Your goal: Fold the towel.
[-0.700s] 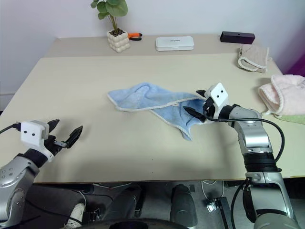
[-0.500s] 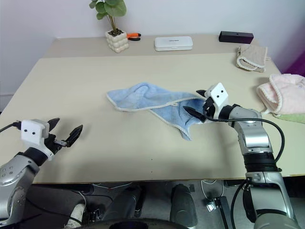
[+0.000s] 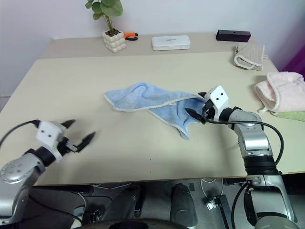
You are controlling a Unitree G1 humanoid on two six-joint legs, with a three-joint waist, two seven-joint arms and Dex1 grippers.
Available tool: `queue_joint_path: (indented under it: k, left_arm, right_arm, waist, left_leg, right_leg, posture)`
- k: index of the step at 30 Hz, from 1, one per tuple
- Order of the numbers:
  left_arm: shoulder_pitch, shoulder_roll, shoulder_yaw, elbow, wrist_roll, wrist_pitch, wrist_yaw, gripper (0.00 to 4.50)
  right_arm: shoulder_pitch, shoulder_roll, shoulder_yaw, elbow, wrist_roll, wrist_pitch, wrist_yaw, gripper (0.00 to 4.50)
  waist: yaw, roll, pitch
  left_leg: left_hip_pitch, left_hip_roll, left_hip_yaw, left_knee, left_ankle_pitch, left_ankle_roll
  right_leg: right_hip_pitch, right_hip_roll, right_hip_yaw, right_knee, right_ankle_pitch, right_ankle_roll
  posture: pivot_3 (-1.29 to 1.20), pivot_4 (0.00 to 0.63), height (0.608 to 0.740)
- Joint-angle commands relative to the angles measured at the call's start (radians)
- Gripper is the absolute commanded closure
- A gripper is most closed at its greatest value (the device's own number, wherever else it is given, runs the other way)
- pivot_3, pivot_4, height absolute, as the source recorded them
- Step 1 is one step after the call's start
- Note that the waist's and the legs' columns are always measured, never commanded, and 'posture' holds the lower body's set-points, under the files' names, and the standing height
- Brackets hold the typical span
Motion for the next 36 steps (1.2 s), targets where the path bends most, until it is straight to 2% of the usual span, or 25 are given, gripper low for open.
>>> queue_joint_path:
  k: [1,4,7,12,16,20,22,25,32,36]
  left_arm:
    - [-0.033,0.044,-0.045,-0.068,0.052,-0.031,-0.02,0.04]
    - [-0.053,0.114,-0.08,-0.021,0.169,-0.083,-0.025,0.04]
    - [-0.137,0.149,-0.127,0.069,0.267,-0.145,-0.006,0.04]
    - [-0.333,0.133,-0.267,0.275,0.43,-0.352,0.02,0.04]
    - [-0.456,0.13,-0.361,0.428,0.503,-0.505,-0.007,0.04]
    - [-0.666,0.047,-0.477,0.644,0.577,-0.621,-0.011,0.04]
    - [-0.71,0.038,-0.499,0.711,0.605,-0.678,-0.006,0.04]
    - [-0.738,0.038,-0.501,0.773,0.623,-0.737,0.009,0.89]
    - [-0.723,0.031,-0.478,0.777,0.575,-0.785,-0.018,4.44]
    - [-0.685,0.033,-0.417,0.729,0.557,-0.726,0.017,4.48]
  right_arm:
    - [-0.004,-0.003,-0.014,-0.039,0.018,0.006,0.008,0.0]
    - [0.018,0.014,-0.013,-0.084,0.016,0.018,-0.016,0.0]
    - [0.041,0.031,-0.014,-0.121,0.011,0.021,-0.046,0.0]
    - [0.095,0.037,-0.029,-0.208,0.022,0.051,-0.078,0.0]
    - [0.125,0.04,-0.054,-0.273,0.036,0.087,-0.116,0.0]
    - [0.15,0.037,-0.077,-0.299,0.041,0.094,-0.14,0.0]
    - [0.166,0.039,-0.084,-0.322,0.045,0.102,-0.153,0.0]
    - [0.195,0.041,-0.089,-0.359,0.048,0.113,-0.171,0.0]
    - [0.239,0.016,-0.116,-0.398,0.052,0.131,-0.178,0.0]
    - [0.196,-0.046,-0.123,-0.368,0.043,0.149,-0.152,0.0]
  waist:
    - [0.005,0.0,0.0]
    - [0.011,0.0,0.0]
    - [0.018,0.001,0.0]
    - [0.024,0.0,0.0]
    - [0.019,0.0,0.0]
    - [0.021,0.0,0.0]
    - [0.02,0.0,0.0]
    - [0.011,0.0,0.0]
    - [0.013,0.0,0.0]
    - [0.012,0.0,0.0]
  left_leg:
    - [0.0,0.0,0.0,0.0,0.0,0.0]
    - [0.0,0.001,0.001,-0.001,0.0,0.0]
    - [0.0,0.001,0.001,-0.001,0.0,0.0]
    - [0.0,0.0,0.002,0.0,0.0,0.0]
    - [-0.001,0.0,0.002,0.0,0.0,0.0]
    - [0.0,0.0,0.003,0.0,0.0,0.0]
    - [-0.001,0.0,0.004,0.001,0.0,0.0]
    - [0.0,0.0,0.005,0.0,0.0,0.0]
    - [0.0,0.0,0.006,0.001,0.0,0.0]
    - [0.0,0.0,0.006,0.001,0.0,0.0]
  right_leg:
    - [0.0,0.0,0.0,0.0,0.0,0.0]
    - [-0.001,0.001,0.001,0.0,0.0,0.0]
    - [-0.002,0.002,0.001,0.0,0.001,-0.001]
    - [-0.002,0.001,0.002,0.0,0.003,0.002]
    - [-0.003,0.001,0.002,0.0,0.003,0.003]
    - [-0.003,0.002,0.004,0.0,0.003,0.003]
    - [-0.003,0.002,0.004,0.0,0.004,0.004]
    - [-0.004,0.002,0.007,0.0,0.004,0.004]
    - [-0.004,0.002,0.008,0.0,0.005,0.005]
    - [-0.004,0.002,0.008,0.0,0.005,0.005]
  posture:
    - [0.0,0.15,0.74]
    - [0.0,0.15,0.74]
    - [0.0,0.15,0.74]
    - [0.0,0.15,0.74]
    - [0.0,0.15,0.74]
    - [0.0,0.15,0.74]
    - [0.0,0.15,0.74]
    - [0.0,0.15,0.74]
    - [0.0,0.15,0.74]
    - [0.0,0.15,0.74]
